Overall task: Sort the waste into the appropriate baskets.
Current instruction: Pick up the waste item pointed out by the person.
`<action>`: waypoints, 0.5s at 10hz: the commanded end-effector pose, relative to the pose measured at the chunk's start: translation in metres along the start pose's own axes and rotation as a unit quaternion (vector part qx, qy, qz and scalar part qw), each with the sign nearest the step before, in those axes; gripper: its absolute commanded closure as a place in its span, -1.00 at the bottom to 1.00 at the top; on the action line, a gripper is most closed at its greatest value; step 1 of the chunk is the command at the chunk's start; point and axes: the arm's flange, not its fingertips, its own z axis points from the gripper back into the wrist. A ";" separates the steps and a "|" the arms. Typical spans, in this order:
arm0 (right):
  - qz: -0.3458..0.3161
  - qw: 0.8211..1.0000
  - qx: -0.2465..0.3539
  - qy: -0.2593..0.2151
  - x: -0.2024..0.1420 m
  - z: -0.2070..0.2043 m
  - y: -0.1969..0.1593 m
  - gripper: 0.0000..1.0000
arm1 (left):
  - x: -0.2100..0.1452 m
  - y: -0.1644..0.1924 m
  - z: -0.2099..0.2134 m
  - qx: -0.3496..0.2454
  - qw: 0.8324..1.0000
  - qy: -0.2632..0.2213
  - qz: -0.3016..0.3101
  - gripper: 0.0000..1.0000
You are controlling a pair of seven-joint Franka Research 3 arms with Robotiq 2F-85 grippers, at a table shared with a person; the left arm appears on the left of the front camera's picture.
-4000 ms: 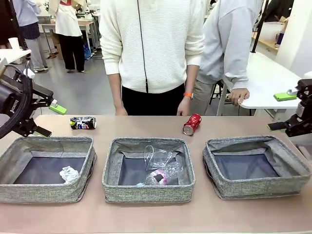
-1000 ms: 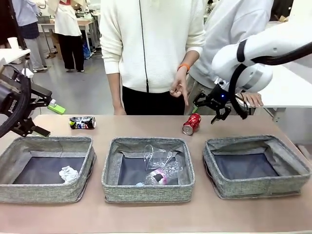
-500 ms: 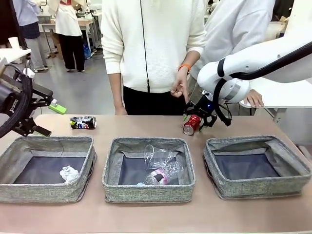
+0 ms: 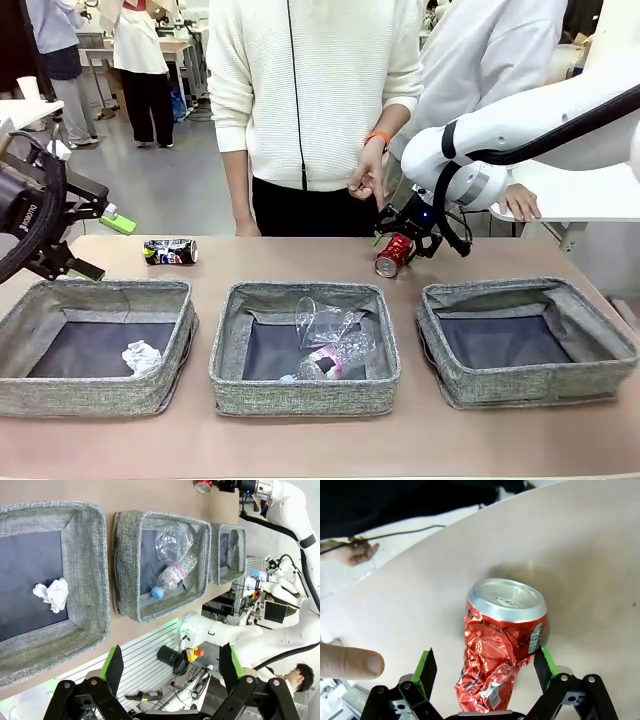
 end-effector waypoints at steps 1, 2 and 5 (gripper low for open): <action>-0.008 1.000 -0.025 -0.001 -0.007 0.002 0.001 -1.00 | -0.001 0.002 0.003 0.002 1.000 0.005 -0.012 -1.00; -0.007 0.999 -0.033 0.009 -0.007 0.001 0.002 0.09 | -0.001 0.002 0.003 0.002 1.000 0.005 -0.012 -1.00; -0.006 0.999 -0.035 0.015 -0.009 0.006 0.002 1.00 | -0.001 0.002 0.003 0.002 1.000 0.005 -0.012 -1.00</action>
